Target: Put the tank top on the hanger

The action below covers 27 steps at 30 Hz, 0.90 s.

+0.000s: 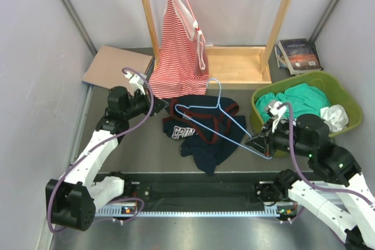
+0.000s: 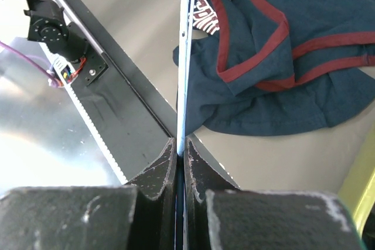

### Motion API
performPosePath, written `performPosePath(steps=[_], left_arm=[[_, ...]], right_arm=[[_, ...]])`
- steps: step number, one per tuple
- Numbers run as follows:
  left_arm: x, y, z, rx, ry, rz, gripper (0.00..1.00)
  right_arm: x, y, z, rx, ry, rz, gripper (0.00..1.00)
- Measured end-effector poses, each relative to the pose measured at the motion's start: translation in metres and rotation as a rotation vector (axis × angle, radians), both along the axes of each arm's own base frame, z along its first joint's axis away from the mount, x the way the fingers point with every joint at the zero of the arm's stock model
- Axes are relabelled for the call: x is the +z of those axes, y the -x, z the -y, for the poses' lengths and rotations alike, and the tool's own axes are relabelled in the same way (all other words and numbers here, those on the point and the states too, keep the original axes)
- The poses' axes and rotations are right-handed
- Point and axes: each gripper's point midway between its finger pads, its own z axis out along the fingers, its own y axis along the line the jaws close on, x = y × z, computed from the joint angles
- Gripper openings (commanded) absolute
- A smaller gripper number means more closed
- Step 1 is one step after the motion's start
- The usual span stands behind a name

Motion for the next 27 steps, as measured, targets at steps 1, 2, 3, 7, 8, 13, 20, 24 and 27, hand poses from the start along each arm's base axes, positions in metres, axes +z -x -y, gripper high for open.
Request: performPosePath(steps=[1,2,3,7,8,13,20,24,27], left_arm=[[0.001,0.002,0.000,-0.005,0.003,0.002,0.00],[0.003,0.004,0.001,-0.014,0.005,0.003,0.00],[0.004,0.006,0.002,-0.022,0.009,0.004,0.00],[0.010,0.013,0.006,-0.061,0.023,0.009,0.00],[0.012,0.015,0.007,-0.074,0.028,0.009,0.00],[0.025,0.023,0.015,-0.142,0.054,0.022,0.00],[0.040,0.026,0.017,-0.171,0.051,0.039,0.00],[0.045,0.023,0.014,-0.160,0.029,0.064,0.00],[0.047,0.025,0.017,-0.183,0.038,0.074,0.00]], right_arm=[[-0.002,-0.001,-0.001,-0.001,0.000,0.000,0.00],[-0.004,-0.003,-0.002,-0.001,0.000,0.000,0.00],[-0.005,-0.004,-0.002,-0.001,0.000,-0.001,0.00],[-0.007,-0.009,-0.007,0.002,-0.008,0.008,0.00],[-0.006,-0.010,-0.008,0.005,-0.015,0.015,0.00],[-0.003,-0.015,-0.018,0.033,-0.051,0.046,0.00],[-0.011,-0.019,-0.032,0.085,-0.081,0.034,0.00],[-0.012,-0.019,-0.036,0.101,-0.100,0.031,0.00],[-0.015,-0.019,-0.039,0.115,-0.117,0.033,0.00]])
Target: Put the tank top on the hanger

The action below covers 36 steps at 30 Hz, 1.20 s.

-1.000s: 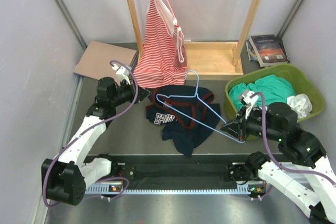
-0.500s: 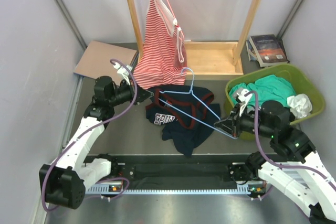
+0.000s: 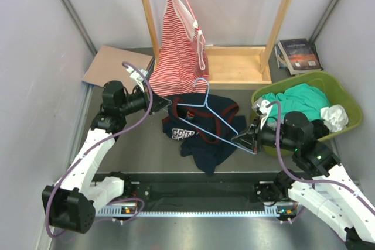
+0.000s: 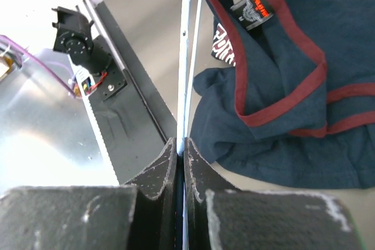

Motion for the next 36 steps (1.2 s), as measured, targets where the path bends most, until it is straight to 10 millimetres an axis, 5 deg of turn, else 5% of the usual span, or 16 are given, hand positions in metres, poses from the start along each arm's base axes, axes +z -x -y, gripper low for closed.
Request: performPosePath(steps=[13,14,15,16,18,21,31,36], left_arm=[[0.019,0.036,0.031,-0.224,0.086,0.016,0.00],[0.018,0.040,0.035,-0.246,0.086,0.015,0.05],[0.018,0.043,0.038,-0.259,0.083,0.013,0.35],[0.016,0.046,0.041,-0.267,0.073,0.009,0.51],[0.014,0.045,0.041,-0.250,0.047,0.016,0.74],[0.013,0.038,0.031,-0.157,0.000,0.044,0.91],[0.082,0.043,-0.007,0.060,-0.074,0.337,0.88],[0.090,0.049,-0.006,0.012,-0.111,0.419,0.81]], right_arm=[[-0.020,-0.016,-0.022,0.029,-0.056,-0.030,0.00],[-0.019,-0.016,-0.022,0.029,-0.059,-0.026,0.00],[-0.017,-0.017,-0.023,0.030,-0.065,-0.018,0.00],[-0.016,-0.018,-0.023,0.029,-0.071,-0.013,0.00],[-0.013,-0.018,-0.024,0.027,-0.080,-0.011,0.00],[-0.009,-0.018,-0.024,0.026,-0.093,-0.003,0.00],[0.003,-0.015,-0.026,0.041,-0.136,0.016,0.00],[0.006,-0.011,-0.032,0.083,-0.156,0.004,0.00]])
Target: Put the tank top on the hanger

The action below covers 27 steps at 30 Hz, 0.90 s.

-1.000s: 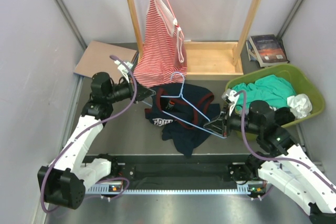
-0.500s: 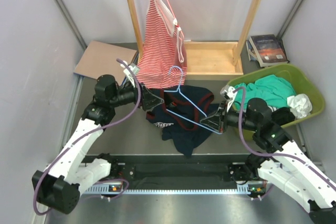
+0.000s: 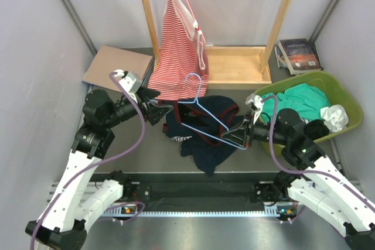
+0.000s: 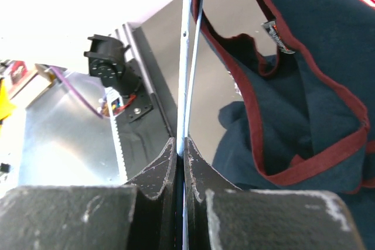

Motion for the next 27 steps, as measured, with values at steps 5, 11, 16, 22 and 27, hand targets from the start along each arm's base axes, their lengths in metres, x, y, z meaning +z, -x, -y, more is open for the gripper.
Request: performPosePath(steps=[5,11,16,22,27], left_arm=[[-0.015,0.010,0.014,-0.150,-0.067,0.023,0.79],[-0.037,0.017,0.026,-0.292,-0.108,-0.025,0.68],[-0.034,0.032,0.031,-0.385,-0.097,-0.005,0.49],[-0.035,0.043,0.034,-0.450,-0.092,-0.005,0.43],[-0.040,0.050,0.035,-0.498,-0.090,-0.029,0.23]], right_arm=[[0.006,0.008,-0.005,0.057,-0.026,-0.004,0.00],[0.018,0.019,-0.007,0.119,-0.049,-0.004,0.00],[0.018,0.026,-0.007,0.155,-0.050,-0.015,0.00],[0.020,0.028,-0.010,0.189,-0.046,-0.031,0.00],[0.021,0.031,-0.011,0.211,-0.043,-0.044,0.00]])
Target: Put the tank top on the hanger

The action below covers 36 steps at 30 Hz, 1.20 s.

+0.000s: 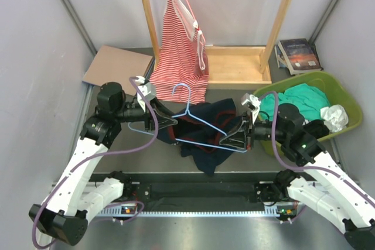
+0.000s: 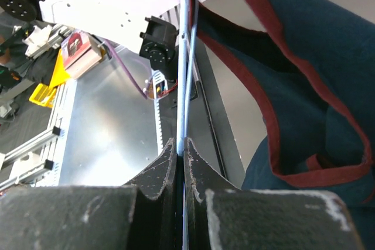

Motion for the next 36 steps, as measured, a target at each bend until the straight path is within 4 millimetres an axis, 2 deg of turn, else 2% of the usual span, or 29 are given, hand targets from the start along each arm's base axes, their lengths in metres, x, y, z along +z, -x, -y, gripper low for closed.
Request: performPosePath(steps=[2,3,9,11,12,13,15,18,21,25,27,30,34,36], left_arm=[[-0.001,0.004,0.001,-0.018,0.001,-0.009,0.14],[0.000,0.006,0.001,-0.030,0.003,-0.007,0.01],[0.004,0.017,0.001,-0.075,0.015,0.026,0.00],[0.004,0.017,0.000,-0.066,0.013,0.035,0.00],[0.003,0.016,-0.001,-0.053,0.010,0.040,0.00],[0.001,0.013,-0.002,-0.029,0.003,0.042,0.00],[-0.007,0.008,-0.004,0.023,-0.015,0.037,0.00],[-0.018,-0.008,-0.010,0.132,-0.052,0.030,0.00],[-0.028,-0.026,-0.021,0.267,-0.089,0.035,0.00],[-0.035,-0.040,-0.035,0.406,-0.103,0.046,0.00],[-0.036,-0.044,-0.040,0.456,-0.103,0.048,0.00],[-0.035,-0.054,-0.047,0.529,-0.108,0.048,0.00],[-0.041,-0.063,-0.052,0.586,-0.124,0.024,0.00],[-0.042,-0.066,-0.054,0.600,-0.128,0.018,0.00]], right_arm=[[0.003,0.000,-0.001,0.009,-0.001,0.001,0.00],[0.005,0.000,-0.001,0.012,-0.002,0.003,0.00],[0.005,-0.003,0.000,0.008,0.010,-0.003,0.00],[0.006,-0.006,0.000,-0.004,0.019,0.009,0.17],[0.006,-0.010,0.001,-0.019,0.029,0.015,0.45],[0.007,-0.017,0.002,-0.053,0.041,0.031,0.60],[0.011,-0.038,0.006,-0.158,0.066,0.075,0.77],[0.019,-0.065,0.017,-0.307,0.109,0.134,0.79],[0.022,-0.087,0.037,-0.483,0.156,0.171,0.79],[0.023,-0.094,0.059,-0.622,0.159,0.185,0.75],[0.015,-0.092,0.060,-0.641,0.138,0.174,0.74],[-0.017,-0.083,0.050,-0.626,0.128,0.121,0.74],[-0.081,-0.067,0.017,-0.563,0.221,0.013,0.73],[-0.104,-0.063,0.002,-0.552,0.279,-0.023,0.73]])
